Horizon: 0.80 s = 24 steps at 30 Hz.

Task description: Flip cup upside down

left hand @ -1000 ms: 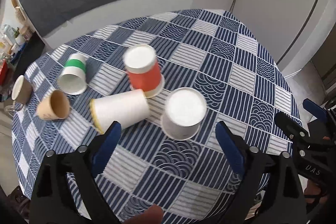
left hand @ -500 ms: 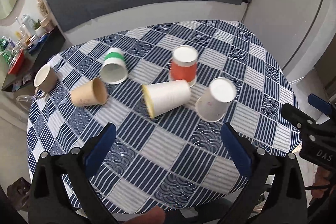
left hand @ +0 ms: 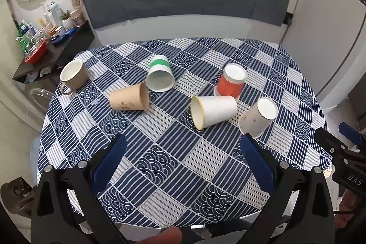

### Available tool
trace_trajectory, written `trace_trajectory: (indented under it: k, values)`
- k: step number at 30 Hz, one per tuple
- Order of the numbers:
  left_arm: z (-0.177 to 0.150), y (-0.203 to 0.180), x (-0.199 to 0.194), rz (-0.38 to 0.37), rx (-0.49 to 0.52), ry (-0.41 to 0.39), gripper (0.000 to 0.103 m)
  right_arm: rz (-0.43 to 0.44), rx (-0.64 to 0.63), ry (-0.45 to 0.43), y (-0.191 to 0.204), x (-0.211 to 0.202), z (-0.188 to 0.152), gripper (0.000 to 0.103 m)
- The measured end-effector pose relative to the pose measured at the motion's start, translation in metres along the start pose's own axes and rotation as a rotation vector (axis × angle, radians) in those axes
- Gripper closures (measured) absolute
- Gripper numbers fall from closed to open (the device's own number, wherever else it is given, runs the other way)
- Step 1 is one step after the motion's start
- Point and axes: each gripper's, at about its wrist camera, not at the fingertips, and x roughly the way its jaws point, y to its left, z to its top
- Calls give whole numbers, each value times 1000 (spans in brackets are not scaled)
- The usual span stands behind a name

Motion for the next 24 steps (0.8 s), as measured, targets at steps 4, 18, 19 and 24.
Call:
trace_trajectory:
  k: [4,18,19,24]
  values:
    - [1,11,-5,0,-22,-19,6,3,-12,-18,10,-2,1,8]
    - [2,22,-14,5,-30,-65,6,2,-27,-61,24,-7,4,8]
    - [2,22,-14,5,-30,-66,6,1,-28,-61,25,-8,4,8]
    - [1,23,-14,0,-35,-62,6,-4,-41,-58,29,-7,3,8]
